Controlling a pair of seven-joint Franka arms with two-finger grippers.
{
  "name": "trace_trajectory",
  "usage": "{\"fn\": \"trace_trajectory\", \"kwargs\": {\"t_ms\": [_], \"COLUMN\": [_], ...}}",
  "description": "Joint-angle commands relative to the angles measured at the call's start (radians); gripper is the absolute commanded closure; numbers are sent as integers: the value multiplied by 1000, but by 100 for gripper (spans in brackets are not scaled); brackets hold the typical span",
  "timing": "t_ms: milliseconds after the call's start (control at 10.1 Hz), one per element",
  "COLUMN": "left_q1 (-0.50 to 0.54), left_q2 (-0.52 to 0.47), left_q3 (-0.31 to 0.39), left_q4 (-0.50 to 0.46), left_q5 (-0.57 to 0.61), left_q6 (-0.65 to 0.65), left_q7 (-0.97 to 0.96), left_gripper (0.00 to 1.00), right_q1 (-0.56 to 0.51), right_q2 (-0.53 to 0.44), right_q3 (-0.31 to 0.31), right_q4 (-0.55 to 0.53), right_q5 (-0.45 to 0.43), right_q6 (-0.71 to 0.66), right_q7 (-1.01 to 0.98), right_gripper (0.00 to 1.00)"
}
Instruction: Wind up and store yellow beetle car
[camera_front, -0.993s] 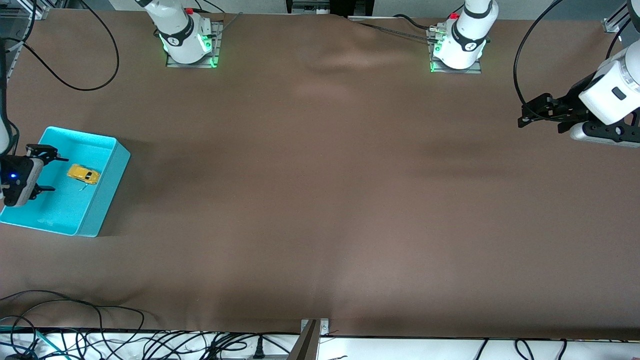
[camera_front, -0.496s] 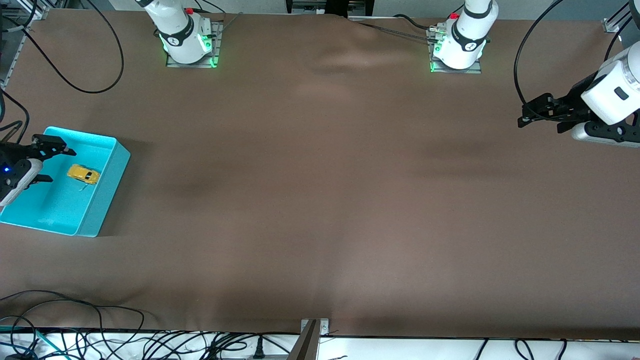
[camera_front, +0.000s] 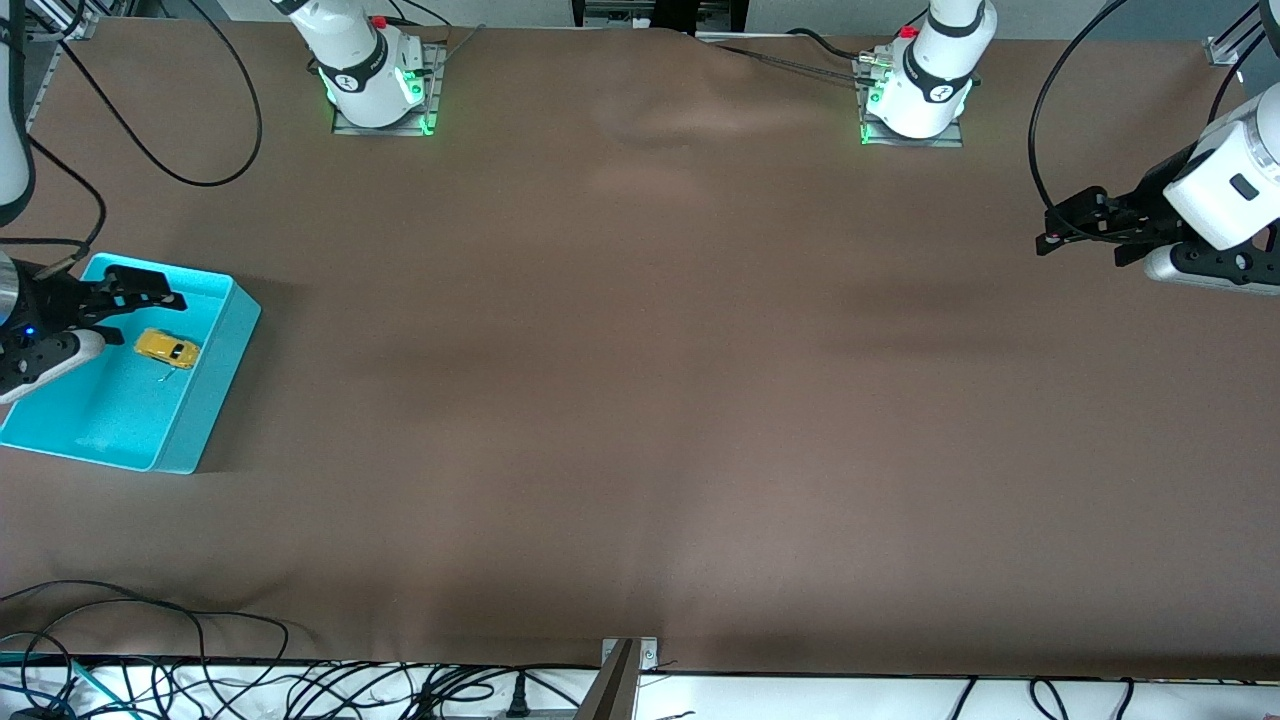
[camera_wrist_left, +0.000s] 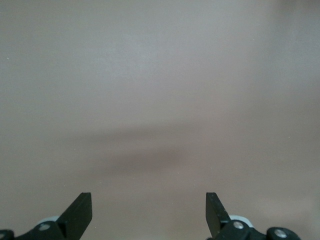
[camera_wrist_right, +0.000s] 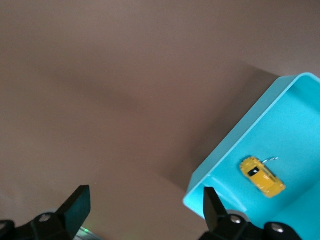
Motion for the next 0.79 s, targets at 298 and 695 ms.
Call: {"fn": "trace_trajectory", "kwargs": {"t_ms": [298, 695], "left_q1": [7, 13], "left_q2": [9, 11], "left_q3": [3, 3], "left_q4": [45, 46], "left_q5": [-32, -32], "left_q6": [-15, -15], "left_q7": [-5, -6], "left_gripper": [0, 0], "right_q1": [1, 4], "right_q2": [-49, -123], "right_q3": [115, 150], "right_q4": [-11, -21], "right_q5": [-61, -67], "right_q6": [-15, -32], "right_q7": [352, 420], "right_gripper": [0, 0]}}
